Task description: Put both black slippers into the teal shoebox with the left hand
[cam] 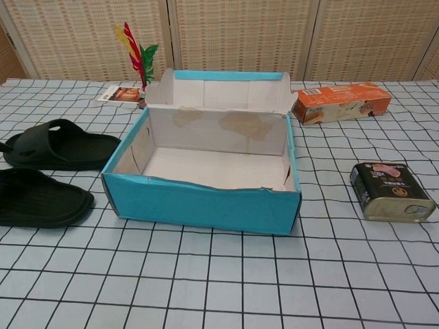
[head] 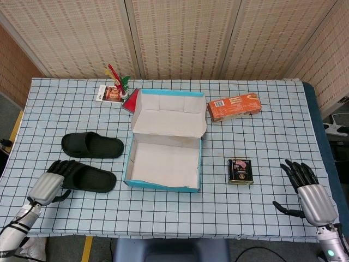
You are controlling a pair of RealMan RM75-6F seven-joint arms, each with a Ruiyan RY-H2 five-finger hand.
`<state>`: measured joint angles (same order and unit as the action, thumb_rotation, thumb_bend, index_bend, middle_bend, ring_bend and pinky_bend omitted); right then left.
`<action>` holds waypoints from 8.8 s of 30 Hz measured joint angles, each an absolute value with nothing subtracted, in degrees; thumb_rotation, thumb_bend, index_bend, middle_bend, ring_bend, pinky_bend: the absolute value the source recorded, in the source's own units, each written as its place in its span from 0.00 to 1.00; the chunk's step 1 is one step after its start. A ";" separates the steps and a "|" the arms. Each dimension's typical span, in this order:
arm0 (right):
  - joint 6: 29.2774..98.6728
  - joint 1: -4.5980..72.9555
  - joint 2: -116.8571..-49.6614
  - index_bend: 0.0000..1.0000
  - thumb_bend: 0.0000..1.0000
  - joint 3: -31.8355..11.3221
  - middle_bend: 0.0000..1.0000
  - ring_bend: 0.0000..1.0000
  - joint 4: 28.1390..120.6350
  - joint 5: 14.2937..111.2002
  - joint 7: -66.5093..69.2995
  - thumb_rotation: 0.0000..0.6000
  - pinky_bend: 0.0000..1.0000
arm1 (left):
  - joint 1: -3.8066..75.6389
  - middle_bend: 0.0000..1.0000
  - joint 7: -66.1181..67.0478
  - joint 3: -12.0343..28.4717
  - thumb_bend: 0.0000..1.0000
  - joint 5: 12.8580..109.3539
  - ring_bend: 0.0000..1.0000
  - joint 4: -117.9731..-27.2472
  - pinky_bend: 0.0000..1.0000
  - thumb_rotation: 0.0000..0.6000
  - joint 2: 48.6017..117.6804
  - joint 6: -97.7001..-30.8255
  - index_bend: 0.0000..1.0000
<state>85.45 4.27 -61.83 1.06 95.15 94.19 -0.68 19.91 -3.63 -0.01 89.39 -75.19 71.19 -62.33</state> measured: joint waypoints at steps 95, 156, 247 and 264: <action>79.83 6.75 -61.16 0.00 0.12 0.86 0.00 0.00 95.03 91.35 1.95 0.69 0.01 | 53.04 0.62 11.23 17.12 0.54 62.95 0.56 -101.45 0.33 1.00 75.90 -46.31 0.56; 81.71 5.70 -59.87 0.00 0.13 1.31 0.00 0.00 96.14 91.92 1.98 0.75 0.01 | 56.47 0.00 -3.36 12.08 0.42 63.14 0.00 -82.26 0.07 1.00 86.84 -36.84 0.00; 82.03 5.10 -61.17 0.00 0.13 1.08 0.00 0.00 97.45 92.32 -2.59 0.75 0.00 | 43.97 0.56 10.21 10.79 0.57 62.09 0.56 -61.15 0.53 1.00 81.51 -55.75 0.57; 80.85 5.78 -61.46 0.00 0.13 1.65 0.00 0.00 97.53 93.09 -2.42 0.75 0.00 | 43.07 0.55 8.34 14.34 0.56 66.07 0.59 -106.84 0.56 1.00 64.06 -56.55 0.56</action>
<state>80.85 5.78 -61.46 1.65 97.53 93.09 -2.42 43.07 8.34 14.34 66.07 -106.84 64.06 -56.55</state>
